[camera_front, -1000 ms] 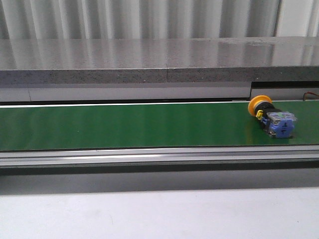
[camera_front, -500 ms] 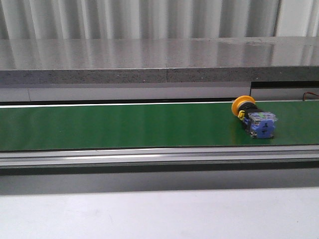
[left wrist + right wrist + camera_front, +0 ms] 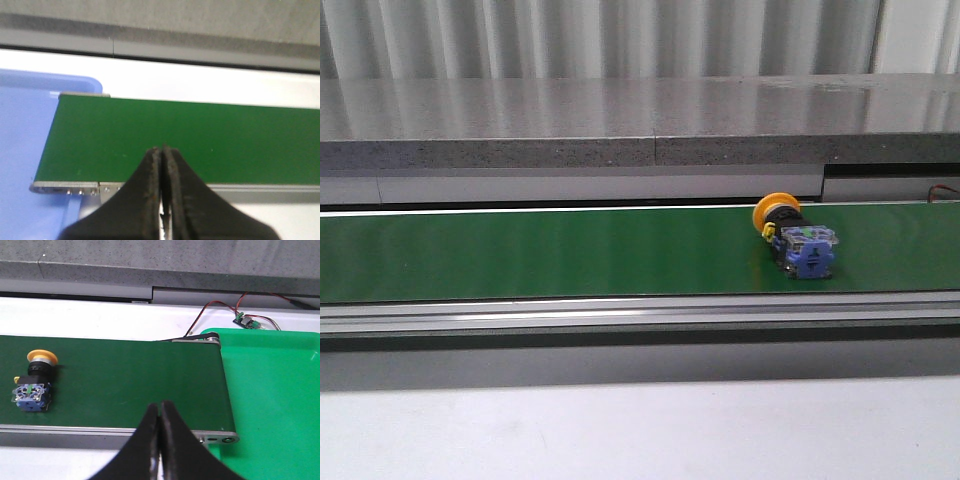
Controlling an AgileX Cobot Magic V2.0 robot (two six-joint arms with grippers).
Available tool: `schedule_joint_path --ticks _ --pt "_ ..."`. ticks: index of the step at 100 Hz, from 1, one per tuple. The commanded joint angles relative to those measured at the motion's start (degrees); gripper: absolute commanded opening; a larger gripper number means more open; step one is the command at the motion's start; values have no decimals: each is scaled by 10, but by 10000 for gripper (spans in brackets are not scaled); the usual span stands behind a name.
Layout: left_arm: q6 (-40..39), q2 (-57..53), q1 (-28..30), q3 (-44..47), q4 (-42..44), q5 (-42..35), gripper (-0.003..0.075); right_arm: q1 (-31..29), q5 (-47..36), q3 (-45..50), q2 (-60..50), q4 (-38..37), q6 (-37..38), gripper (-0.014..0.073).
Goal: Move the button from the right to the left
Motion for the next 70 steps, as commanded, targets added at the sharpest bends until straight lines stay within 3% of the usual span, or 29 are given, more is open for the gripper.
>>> schedule_joint_path --ticks 1,50,60,70 --pt "-6 43 -4 -41 -2 10 -20 1 -36 -14 2 1 -4 -67" --pt "-5 114 -4 -47 -1 45 1 1 -35 -14 2 1 -4 -67" --pt "24 114 -4 -47 -1 63 120 1 -35 -14 2 1 -4 -67" --pt "28 114 -4 -47 -1 92 362 1 -35 -14 2 1 -4 -67"
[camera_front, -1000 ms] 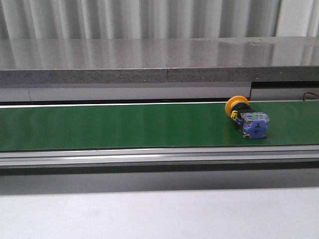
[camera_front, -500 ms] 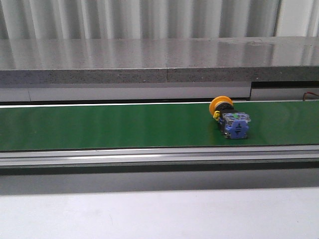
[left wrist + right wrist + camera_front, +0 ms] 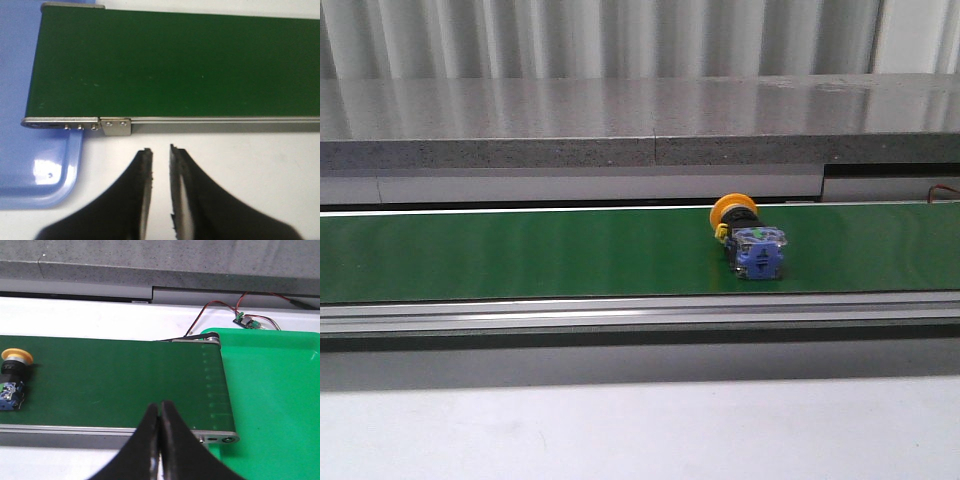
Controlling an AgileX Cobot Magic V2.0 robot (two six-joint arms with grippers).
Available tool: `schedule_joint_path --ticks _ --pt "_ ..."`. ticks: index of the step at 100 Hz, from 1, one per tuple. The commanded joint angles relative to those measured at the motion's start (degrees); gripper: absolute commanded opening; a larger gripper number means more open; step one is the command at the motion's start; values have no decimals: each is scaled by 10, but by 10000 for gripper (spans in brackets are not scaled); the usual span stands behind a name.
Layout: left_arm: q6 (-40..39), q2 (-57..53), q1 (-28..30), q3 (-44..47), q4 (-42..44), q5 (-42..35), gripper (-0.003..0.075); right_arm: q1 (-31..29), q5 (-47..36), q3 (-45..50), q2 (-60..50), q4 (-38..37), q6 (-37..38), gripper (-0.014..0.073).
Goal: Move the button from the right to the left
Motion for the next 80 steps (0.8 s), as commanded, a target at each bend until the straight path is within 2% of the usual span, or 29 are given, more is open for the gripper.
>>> schedule_joint_path --ticks 1,9,14,19,38,60,80 --pt "6 2 -4 -20 -5 -5 380 1 -36 -14 2 1 -4 -67" --pt "6 2 -4 -20 -5 -4 585 1 -36 -14 2 1 -4 -67" --pt "6 2 -4 -20 -5 -10 662 1 -36 -14 2 1 -4 -67" --pt "-1 2 -4 -20 -7 -17 695 1 -36 -14 2 1 -4 -67" --pt "-3 2 -4 -20 -22 -17 662 1 -36 -14 2 1 -4 -67" --pt "29 7 -6 -46 -105 -17 654 1 -36 -14 2 1 -4 -67" --pt "29 35 -6 -95 -108 -13 648 1 -34 -14 2 1 -4 -67"
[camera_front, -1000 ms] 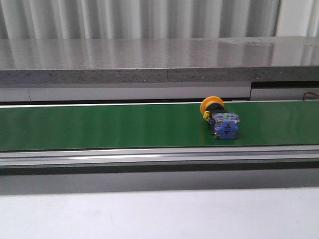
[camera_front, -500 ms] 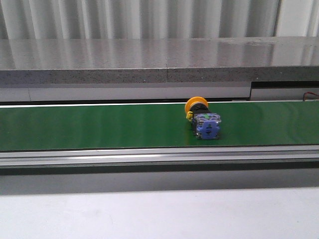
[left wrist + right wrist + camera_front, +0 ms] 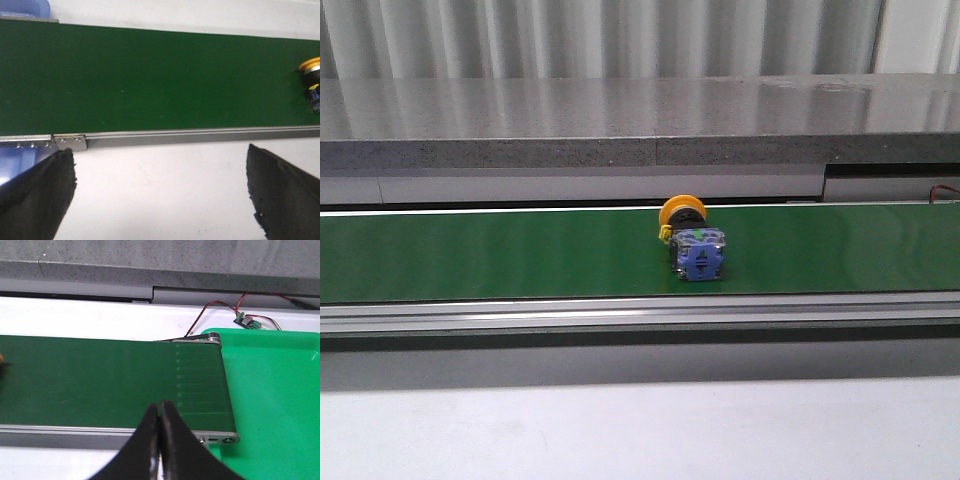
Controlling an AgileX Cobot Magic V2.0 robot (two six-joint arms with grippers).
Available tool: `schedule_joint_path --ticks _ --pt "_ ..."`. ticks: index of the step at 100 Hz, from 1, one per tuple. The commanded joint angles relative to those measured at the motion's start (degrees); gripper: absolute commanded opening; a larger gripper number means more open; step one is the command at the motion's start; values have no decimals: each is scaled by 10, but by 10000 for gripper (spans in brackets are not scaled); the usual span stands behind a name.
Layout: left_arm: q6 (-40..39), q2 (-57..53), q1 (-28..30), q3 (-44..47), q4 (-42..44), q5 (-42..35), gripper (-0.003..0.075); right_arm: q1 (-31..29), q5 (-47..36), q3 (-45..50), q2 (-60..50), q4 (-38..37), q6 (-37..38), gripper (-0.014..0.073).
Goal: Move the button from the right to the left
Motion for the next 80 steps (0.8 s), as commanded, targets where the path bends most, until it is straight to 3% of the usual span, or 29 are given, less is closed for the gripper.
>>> schedule_joint_path --ticks 1,16,33,51,80 --pt "2 17 -6 -36 -20 -28 649 1 -34 -14 2 1 -4 -67" --pt "2 60 -30 -60 -26 -32 648 1 -32 -14 2 1 -4 -67" --pt "-29 113 -122 -67 -16 -83 648 1 -32 -14 2 1 -4 -67" --pt "-118 184 -222 -71 51 -148 648 1 -32 -14 2 1 -4 -67" --pt "-206 330 -349 -165 159 -152 621 1 -32 -14 2 1 -4 -67"
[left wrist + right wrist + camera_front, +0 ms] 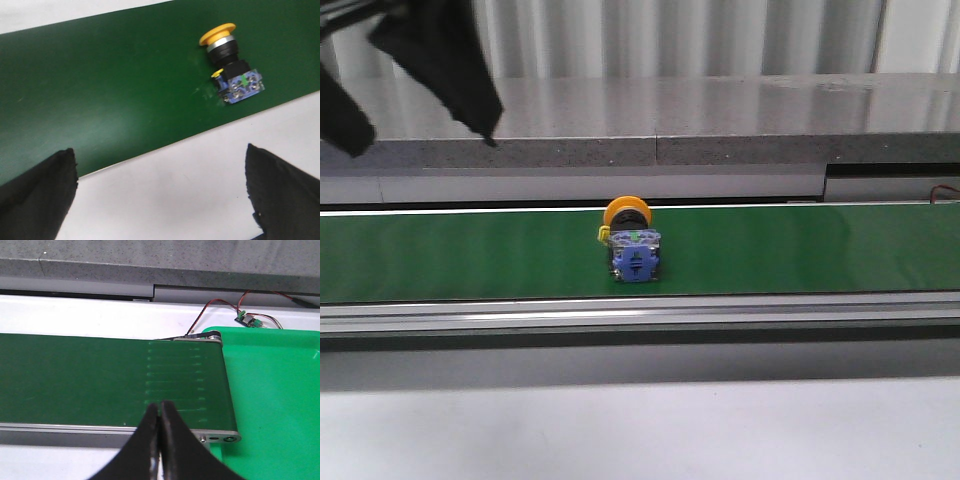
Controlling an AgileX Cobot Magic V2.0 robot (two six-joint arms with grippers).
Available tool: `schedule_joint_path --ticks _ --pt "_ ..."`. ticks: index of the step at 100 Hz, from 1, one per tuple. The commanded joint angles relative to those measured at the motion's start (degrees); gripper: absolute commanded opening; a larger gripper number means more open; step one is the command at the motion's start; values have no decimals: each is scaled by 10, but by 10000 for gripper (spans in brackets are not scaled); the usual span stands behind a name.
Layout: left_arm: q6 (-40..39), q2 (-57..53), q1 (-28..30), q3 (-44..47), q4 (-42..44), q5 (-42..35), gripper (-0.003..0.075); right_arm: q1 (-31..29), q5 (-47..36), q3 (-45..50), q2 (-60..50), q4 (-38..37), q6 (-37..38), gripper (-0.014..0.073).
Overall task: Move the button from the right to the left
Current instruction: 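Lower the left gripper over the button and close it on the body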
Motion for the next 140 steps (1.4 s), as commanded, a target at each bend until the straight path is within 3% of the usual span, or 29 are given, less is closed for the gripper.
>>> schedule_joint_path --ticks 1,34,58,77,98,110,129,136,140 --pt "-28 27 -29 -52 20 -35 618 1 -36 -14 2 1 -4 -67" --pt "-28 146 -65 -139 30 -33 609 1 -36 -14 2 1 -4 -67" --pt "-34 190 -65 -143 38 -33 596 1 -36 -14 2 1 -4 -67" --pt "-108 216 -65 -143 115 -32 596 1 -36 -14 2 1 -4 -67" --pt "-109 237 -64 -143 116 -32 569 1 -36 -14 2 1 -4 -67" --pt "-109 240 -64 -143 115 -32 463 1 -36 -14 2 1 -4 -67" --pt "-109 240 -64 -143 120 -31 116 1 -36 -14 2 1 -4 -67" --pt "-109 237 -64 -143 132 -31 6 1 -36 -14 2 1 -4 -67" --pt "-109 233 -64 -143 141 -31 -18 1 -36 -14 2 1 -4 -67"
